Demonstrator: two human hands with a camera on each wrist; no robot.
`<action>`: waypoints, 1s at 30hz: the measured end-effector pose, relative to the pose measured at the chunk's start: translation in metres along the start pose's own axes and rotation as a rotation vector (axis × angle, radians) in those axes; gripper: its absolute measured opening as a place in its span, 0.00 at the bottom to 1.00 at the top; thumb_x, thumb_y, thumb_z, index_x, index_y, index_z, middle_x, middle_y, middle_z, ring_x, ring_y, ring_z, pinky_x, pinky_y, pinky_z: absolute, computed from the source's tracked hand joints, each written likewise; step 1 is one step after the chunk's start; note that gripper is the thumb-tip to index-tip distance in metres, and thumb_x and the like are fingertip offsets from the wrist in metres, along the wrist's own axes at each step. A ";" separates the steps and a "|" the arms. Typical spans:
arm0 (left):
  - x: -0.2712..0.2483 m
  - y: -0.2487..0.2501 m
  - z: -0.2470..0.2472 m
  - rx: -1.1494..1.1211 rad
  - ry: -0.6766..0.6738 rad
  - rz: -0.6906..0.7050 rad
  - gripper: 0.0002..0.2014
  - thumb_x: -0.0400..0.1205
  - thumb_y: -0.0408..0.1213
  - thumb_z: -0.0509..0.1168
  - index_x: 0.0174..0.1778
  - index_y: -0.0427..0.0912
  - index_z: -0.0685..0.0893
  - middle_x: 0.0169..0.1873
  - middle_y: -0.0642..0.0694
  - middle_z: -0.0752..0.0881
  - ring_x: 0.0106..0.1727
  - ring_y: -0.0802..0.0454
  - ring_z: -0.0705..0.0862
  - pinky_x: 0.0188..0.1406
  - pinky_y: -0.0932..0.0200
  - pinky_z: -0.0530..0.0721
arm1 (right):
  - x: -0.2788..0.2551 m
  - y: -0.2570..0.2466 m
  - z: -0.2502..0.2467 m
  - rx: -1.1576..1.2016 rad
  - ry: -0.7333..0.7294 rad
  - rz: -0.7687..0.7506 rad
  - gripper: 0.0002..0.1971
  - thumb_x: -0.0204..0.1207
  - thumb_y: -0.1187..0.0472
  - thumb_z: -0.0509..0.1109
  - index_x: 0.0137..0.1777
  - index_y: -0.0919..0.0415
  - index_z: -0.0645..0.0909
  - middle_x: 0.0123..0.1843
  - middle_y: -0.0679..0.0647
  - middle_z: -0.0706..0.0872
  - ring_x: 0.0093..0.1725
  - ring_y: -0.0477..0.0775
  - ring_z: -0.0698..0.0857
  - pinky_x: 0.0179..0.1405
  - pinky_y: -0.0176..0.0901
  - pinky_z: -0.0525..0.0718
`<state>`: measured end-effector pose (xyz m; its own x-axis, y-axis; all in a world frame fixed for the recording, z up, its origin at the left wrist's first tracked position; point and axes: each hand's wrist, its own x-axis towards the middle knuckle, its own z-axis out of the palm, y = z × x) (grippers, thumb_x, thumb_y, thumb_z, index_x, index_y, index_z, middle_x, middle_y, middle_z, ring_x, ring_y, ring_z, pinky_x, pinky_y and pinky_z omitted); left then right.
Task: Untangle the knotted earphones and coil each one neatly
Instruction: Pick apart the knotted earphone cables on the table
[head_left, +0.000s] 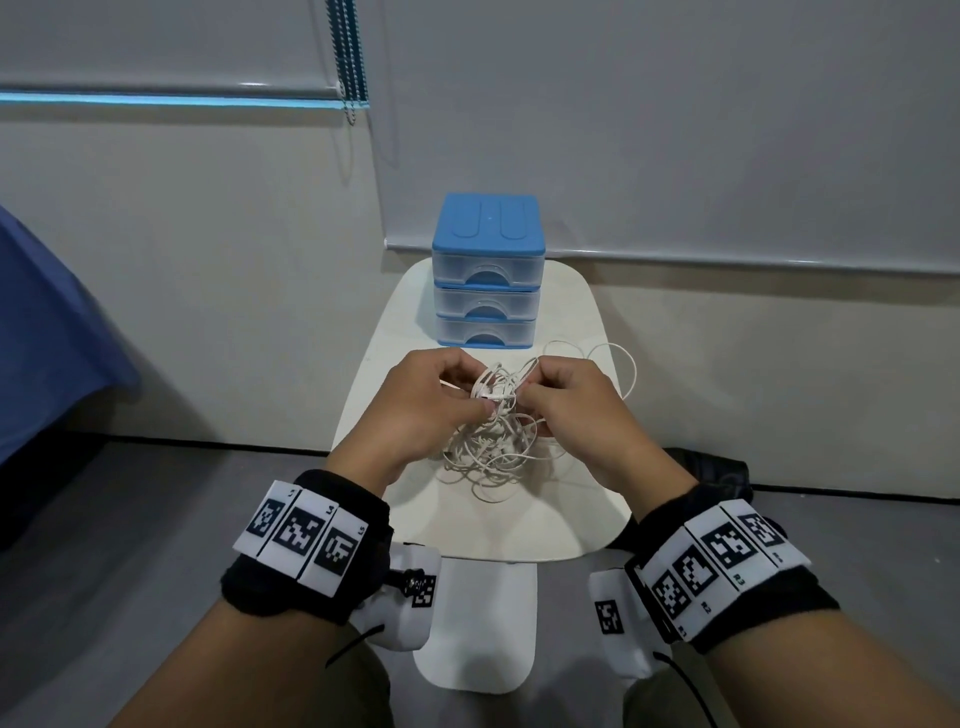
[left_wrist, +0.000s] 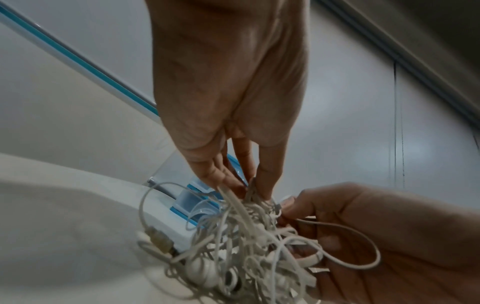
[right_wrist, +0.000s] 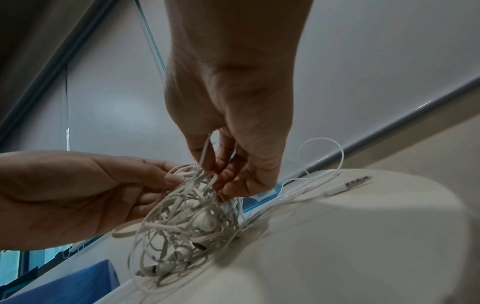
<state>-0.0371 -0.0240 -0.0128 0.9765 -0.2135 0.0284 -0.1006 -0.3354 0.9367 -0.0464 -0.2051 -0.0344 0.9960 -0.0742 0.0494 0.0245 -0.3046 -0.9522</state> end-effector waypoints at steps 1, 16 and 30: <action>0.001 0.000 0.001 -0.010 0.033 0.012 0.12 0.74 0.25 0.80 0.47 0.45 0.92 0.42 0.46 0.93 0.42 0.44 0.94 0.47 0.49 0.93 | 0.000 0.001 0.001 -0.002 0.009 0.004 0.04 0.69 0.61 0.71 0.34 0.59 0.82 0.34 0.56 0.86 0.37 0.55 0.83 0.44 0.63 0.88; 0.005 0.005 0.011 0.408 0.027 0.190 0.20 0.73 0.23 0.75 0.58 0.48 0.90 0.44 0.56 0.89 0.37 0.60 0.83 0.37 0.78 0.77 | 0.006 0.006 0.003 -0.033 0.110 0.173 0.14 0.77 0.71 0.74 0.31 0.56 0.84 0.29 0.56 0.86 0.26 0.57 0.86 0.32 0.52 0.90; 0.015 0.010 0.015 0.455 -0.029 0.171 0.20 0.74 0.26 0.77 0.58 0.51 0.88 0.41 0.56 0.85 0.38 0.56 0.82 0.39 0.69 0.79 | 0.007 -0.005 -0.007 0.054 -0.143 0.358 0.12 0.79 0.75 0.71 0.37 0.61 0.79 0.30 0.59 0.81 0.24 0.53 0.82 0.27 0.42 0.85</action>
<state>-0.0262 -0.0446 -0.0083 0.9337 -0.3237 0.1528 -0.3385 -0.6594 0.6713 -0.0399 -0.2105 -0.0273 0.9442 -0.0325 -0.3277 -0.3260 -0.2331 -0.9162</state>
